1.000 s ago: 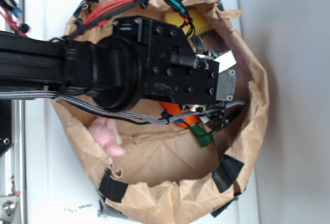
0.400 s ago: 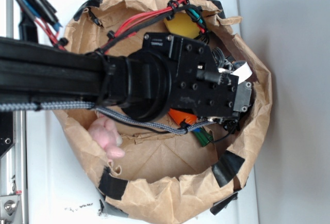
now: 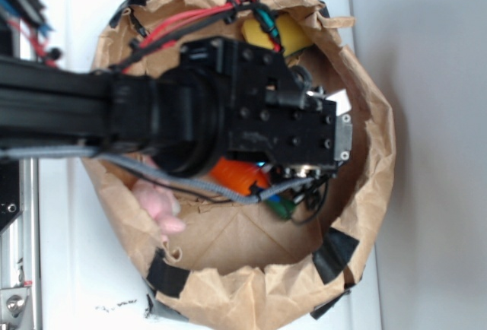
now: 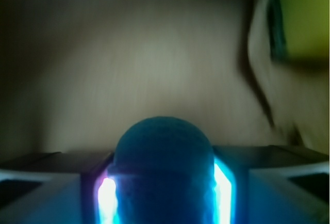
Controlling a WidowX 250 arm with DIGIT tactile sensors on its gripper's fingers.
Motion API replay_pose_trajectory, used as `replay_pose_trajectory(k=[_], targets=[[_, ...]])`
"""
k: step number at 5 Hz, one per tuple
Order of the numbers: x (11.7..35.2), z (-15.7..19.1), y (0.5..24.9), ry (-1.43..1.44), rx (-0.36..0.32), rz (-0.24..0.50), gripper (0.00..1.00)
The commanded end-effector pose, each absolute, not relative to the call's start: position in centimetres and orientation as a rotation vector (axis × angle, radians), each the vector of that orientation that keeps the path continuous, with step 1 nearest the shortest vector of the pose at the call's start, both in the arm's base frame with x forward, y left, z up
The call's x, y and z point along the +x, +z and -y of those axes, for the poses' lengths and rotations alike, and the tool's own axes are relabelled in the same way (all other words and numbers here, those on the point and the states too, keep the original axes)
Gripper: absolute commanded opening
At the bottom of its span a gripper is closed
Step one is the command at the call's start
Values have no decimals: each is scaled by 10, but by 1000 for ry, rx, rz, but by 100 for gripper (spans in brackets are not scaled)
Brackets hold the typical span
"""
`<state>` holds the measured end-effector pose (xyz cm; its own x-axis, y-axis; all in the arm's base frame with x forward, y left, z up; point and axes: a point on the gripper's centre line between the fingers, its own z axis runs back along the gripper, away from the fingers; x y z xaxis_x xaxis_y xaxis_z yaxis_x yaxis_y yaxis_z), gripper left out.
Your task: Grab the blue ball.
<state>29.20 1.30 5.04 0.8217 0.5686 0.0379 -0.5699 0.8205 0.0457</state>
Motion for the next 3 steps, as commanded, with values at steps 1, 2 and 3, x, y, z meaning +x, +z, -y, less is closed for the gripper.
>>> replay_pose_trajectory(k=[1,2,3], targets=[[261,1,129,541,97,185,0],[246,1,139,509,61,206,0],[242,3,143,486,82,230,0]])
